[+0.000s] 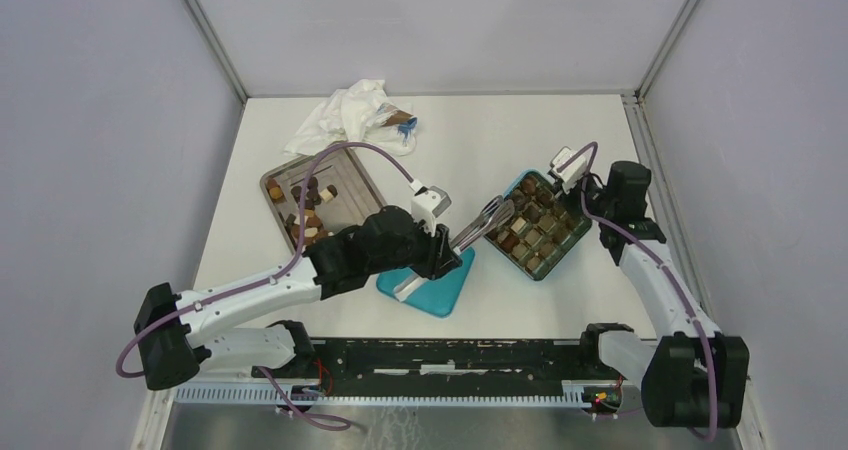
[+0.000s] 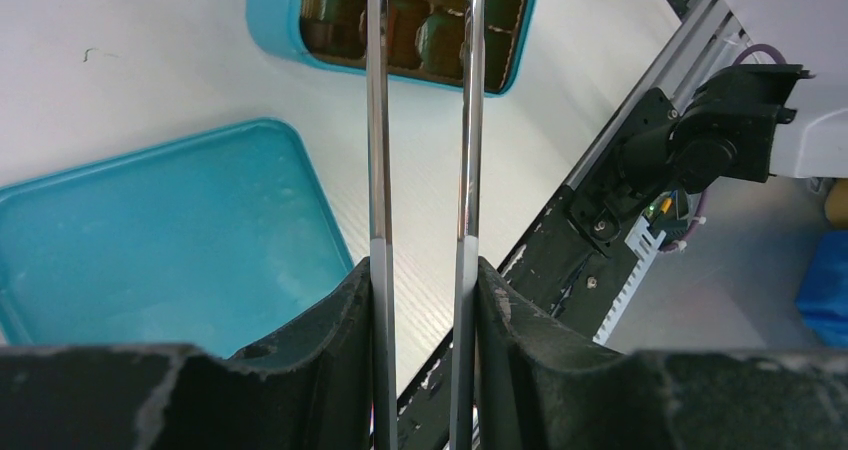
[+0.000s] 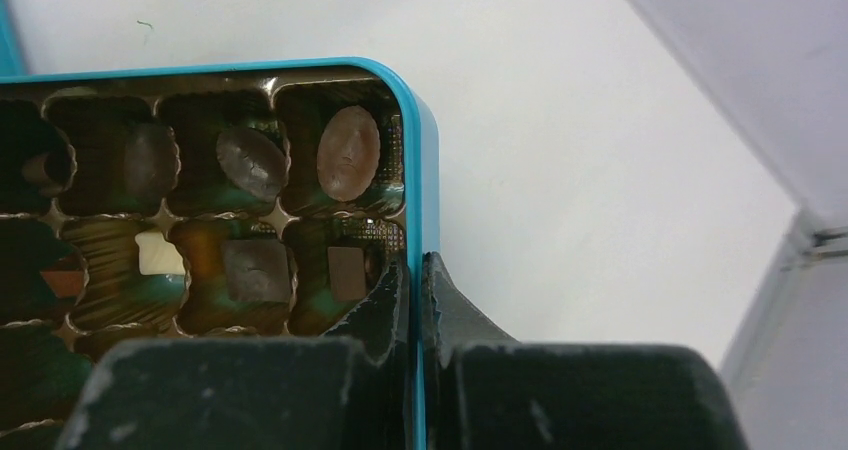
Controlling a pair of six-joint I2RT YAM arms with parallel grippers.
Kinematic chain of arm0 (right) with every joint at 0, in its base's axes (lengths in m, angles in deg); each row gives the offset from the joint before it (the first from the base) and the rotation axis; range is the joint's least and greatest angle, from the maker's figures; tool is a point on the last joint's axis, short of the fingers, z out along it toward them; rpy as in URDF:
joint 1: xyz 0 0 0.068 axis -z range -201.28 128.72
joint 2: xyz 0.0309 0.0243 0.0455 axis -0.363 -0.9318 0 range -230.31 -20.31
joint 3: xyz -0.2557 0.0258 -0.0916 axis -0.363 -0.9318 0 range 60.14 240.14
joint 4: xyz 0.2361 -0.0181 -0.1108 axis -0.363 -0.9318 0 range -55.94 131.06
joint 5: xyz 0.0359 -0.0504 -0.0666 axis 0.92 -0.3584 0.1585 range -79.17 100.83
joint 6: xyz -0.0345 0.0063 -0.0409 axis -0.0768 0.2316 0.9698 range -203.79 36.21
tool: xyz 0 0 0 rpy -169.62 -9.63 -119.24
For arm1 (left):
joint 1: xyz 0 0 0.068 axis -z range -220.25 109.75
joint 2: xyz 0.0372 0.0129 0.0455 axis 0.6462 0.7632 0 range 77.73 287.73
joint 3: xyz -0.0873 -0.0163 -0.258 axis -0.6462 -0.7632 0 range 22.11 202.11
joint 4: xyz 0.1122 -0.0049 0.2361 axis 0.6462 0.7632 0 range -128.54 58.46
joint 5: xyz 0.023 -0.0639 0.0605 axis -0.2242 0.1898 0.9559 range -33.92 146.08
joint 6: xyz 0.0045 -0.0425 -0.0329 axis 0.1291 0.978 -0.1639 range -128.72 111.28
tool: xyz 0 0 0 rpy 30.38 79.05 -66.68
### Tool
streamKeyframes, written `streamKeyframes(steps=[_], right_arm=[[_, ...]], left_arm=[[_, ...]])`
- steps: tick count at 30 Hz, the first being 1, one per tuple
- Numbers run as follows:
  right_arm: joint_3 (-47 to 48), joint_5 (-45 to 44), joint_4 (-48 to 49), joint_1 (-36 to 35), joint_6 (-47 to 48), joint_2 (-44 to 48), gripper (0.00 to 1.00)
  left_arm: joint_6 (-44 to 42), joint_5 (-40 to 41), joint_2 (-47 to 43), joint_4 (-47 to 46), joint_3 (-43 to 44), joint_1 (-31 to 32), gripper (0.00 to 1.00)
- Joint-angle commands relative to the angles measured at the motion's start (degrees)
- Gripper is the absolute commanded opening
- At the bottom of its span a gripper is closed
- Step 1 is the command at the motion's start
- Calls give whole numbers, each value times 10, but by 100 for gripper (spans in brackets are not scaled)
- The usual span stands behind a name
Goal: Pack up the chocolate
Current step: Place the packing box at the center of the board.
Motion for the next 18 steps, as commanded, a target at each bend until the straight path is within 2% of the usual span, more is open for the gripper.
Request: streamKeyframes(steps=[1, 4, 13, 18], right_arm=[[79, 25, -15, -1, -97, -92, 0], [101, 9, -30, 0, -148, -149, 0], [105, -66, -39, 0, -182, -231, 0], [119, -47, -60, 0, -190, -273, 14]], left_arm=[[-26, 26, 5, -73, 10, 14, 2], [-19, 28, 24, -87, 15, 17, 2], [-5, 19, 98, -115, 42, 18, 2], [-6, 2, 151, -119, 81, 19, 2]])
